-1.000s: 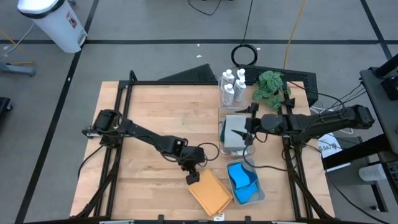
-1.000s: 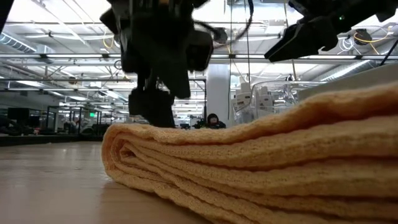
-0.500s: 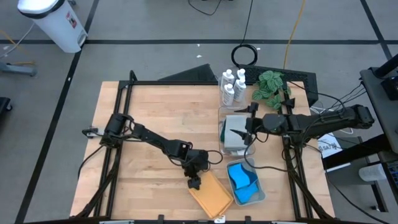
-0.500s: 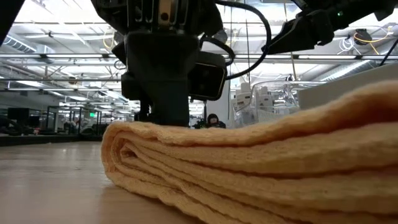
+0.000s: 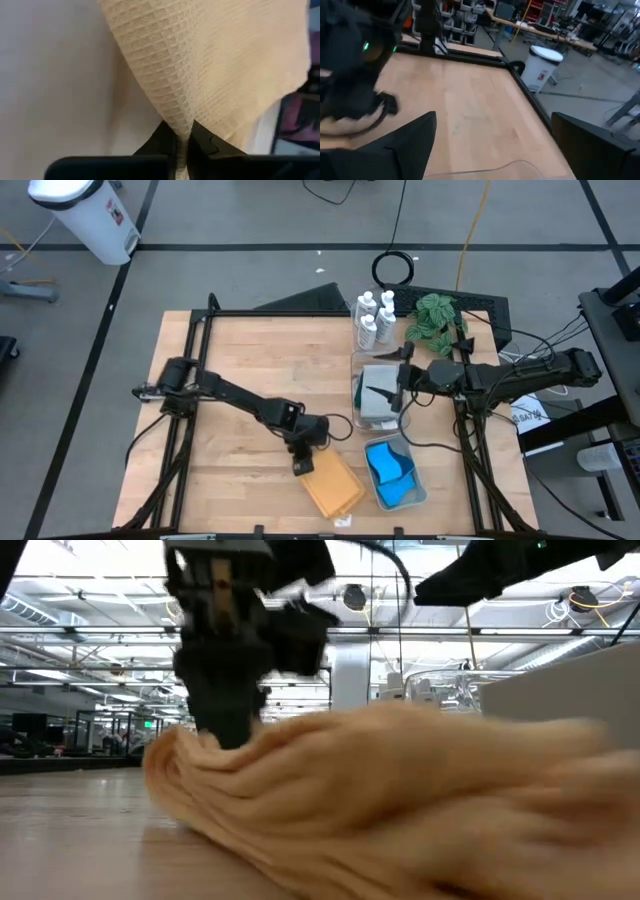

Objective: Pick & Place Kitchen Items
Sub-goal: Put the orange towel into the bottom transparent bin

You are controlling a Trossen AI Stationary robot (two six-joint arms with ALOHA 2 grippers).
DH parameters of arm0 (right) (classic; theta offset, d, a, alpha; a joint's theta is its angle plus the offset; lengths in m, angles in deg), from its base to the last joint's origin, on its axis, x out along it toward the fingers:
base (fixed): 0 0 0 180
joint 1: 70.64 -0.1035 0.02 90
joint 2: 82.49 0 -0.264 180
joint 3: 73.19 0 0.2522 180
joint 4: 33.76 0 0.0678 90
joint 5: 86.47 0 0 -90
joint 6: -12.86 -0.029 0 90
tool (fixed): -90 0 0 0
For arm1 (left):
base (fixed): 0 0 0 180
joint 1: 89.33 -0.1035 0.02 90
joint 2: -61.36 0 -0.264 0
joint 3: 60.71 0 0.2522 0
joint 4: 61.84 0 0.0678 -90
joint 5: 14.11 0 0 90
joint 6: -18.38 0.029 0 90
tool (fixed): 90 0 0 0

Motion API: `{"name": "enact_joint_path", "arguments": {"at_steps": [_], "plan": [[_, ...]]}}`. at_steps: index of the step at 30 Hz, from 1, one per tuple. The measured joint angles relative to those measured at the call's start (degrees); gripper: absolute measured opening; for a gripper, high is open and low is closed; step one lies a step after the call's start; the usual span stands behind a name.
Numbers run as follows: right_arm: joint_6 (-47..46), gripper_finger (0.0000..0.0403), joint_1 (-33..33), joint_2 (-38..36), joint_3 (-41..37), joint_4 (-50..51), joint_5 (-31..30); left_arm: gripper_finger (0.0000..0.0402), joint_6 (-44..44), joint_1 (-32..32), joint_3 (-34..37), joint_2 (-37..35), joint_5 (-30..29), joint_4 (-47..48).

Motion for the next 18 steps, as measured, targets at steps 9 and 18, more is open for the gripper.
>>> {"name": "enact_joint_path", "arguments": {"at_steps": [9,18], "plan": [[-10.2,0.0363,0.0,6.8,5.3,1.9,13.2,0.0008,6.1,-0.1,-5.1,-14.6,-20.4,27.4],[-3.6,0.0363,0.0,24.1,20.8,5.2,21.9,0.0008,15.4,1.3,-18.9,-15.4,-31.8,41.4]]}}
